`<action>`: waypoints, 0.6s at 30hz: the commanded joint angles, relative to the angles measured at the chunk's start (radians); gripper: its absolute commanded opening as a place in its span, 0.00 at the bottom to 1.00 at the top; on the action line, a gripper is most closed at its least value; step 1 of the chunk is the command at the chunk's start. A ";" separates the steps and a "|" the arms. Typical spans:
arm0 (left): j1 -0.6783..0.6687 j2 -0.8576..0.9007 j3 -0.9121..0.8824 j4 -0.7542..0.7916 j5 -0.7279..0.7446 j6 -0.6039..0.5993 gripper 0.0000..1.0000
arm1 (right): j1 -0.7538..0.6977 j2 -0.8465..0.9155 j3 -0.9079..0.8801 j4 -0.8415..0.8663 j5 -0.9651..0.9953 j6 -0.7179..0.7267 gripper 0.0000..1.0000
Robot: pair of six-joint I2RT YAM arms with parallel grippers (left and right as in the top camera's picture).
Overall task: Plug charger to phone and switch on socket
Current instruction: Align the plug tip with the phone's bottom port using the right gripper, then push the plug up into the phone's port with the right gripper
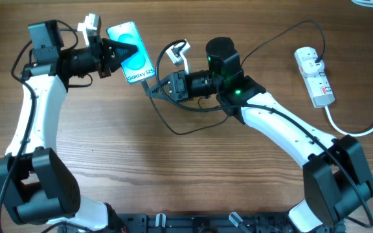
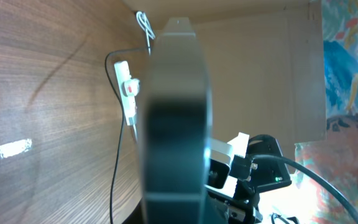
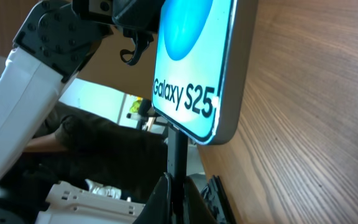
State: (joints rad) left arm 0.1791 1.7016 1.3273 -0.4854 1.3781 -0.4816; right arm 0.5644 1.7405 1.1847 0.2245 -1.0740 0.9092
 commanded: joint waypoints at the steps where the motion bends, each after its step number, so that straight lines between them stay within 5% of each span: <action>1: -0.035 -0.015 -0.002 -0.043 0.129 0.064 0.04 | -0.020 -0.022 0.018 0.027 0.117 0.019 0.04; 18: -0.092 -0.015 -0.002 -0.060 0.187 0.077 0.04 | -0.036 -0.022 0.018 0.066 0.131 0.038 0.04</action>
State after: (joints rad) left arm 0.1577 1.7016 1.3396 -0.5133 1.3949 -0.4229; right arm 0.5594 1.7405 1.1709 0.2600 -1.1114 0.9813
